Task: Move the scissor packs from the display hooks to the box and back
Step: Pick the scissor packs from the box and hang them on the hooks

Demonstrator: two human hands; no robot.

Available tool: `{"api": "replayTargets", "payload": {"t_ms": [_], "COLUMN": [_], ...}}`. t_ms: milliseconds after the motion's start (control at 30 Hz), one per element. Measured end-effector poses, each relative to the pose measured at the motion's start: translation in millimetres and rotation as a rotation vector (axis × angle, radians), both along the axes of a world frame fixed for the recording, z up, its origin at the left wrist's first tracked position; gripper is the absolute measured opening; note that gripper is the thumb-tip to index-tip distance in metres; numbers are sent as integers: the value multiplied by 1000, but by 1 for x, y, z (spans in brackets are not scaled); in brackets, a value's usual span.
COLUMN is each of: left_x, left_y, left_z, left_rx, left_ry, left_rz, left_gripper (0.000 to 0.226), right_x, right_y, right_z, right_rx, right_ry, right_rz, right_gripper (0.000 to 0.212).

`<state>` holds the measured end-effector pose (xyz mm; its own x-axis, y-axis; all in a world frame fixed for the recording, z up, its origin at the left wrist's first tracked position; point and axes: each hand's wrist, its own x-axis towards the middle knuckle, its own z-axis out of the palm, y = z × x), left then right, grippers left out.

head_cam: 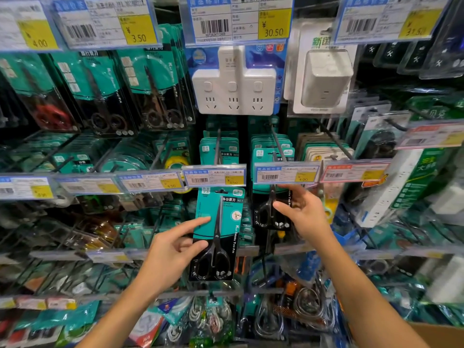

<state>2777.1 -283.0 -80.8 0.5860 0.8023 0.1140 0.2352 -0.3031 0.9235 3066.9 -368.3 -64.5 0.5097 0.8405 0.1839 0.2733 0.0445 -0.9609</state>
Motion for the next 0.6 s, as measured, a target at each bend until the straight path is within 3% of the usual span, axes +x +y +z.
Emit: {"api": "replayTargets", "payload": {"t_ms": [200, 300, 433, 600], "left_x": [1, 2, 2, 4], "left_y": [1, 2, 1, 0], "left_z": [-6, -8, -8, -7], "left_rx": [0, -5, -18, -24], "left_ry": [9, -1, -14, -16], "left_rz": [-2, 8, 12, -5], "left_gripper": [47, 48, 49, 49], "right_x": [3, 2, -2, -12], "right_y": [15, 19, 20, 11], "right_z": [-1, -3, -8, -17], "right_rx": [-46, -89, -62, -127], "right_ry": [47, 18, -13, -7], "right_rz": [-101, -165, -81, -24], "right_gripper": [26, 31, 21, 33]}}
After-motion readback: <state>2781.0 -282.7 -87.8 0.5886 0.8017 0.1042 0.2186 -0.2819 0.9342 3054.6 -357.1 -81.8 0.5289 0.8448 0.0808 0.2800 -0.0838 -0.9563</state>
